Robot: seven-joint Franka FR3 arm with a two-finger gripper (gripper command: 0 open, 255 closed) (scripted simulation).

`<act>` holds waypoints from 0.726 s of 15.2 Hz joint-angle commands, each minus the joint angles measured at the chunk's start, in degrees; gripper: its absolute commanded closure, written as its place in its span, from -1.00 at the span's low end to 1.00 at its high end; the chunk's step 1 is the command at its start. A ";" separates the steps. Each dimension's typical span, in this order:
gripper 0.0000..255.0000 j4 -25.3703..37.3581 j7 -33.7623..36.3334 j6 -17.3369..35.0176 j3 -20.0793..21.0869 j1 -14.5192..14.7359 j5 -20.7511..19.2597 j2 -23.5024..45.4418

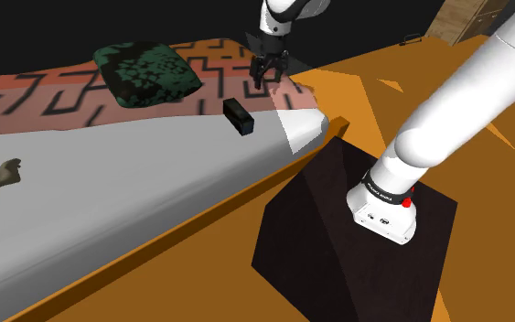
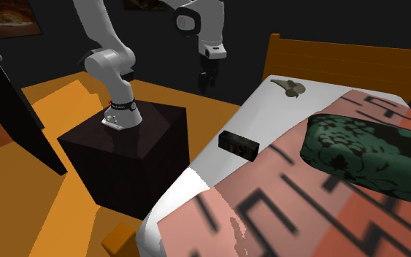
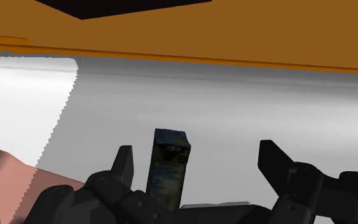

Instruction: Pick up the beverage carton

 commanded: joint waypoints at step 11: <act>-1.00 16.02 1.71 11.67 -1.16 -0.89 -2.51 25.71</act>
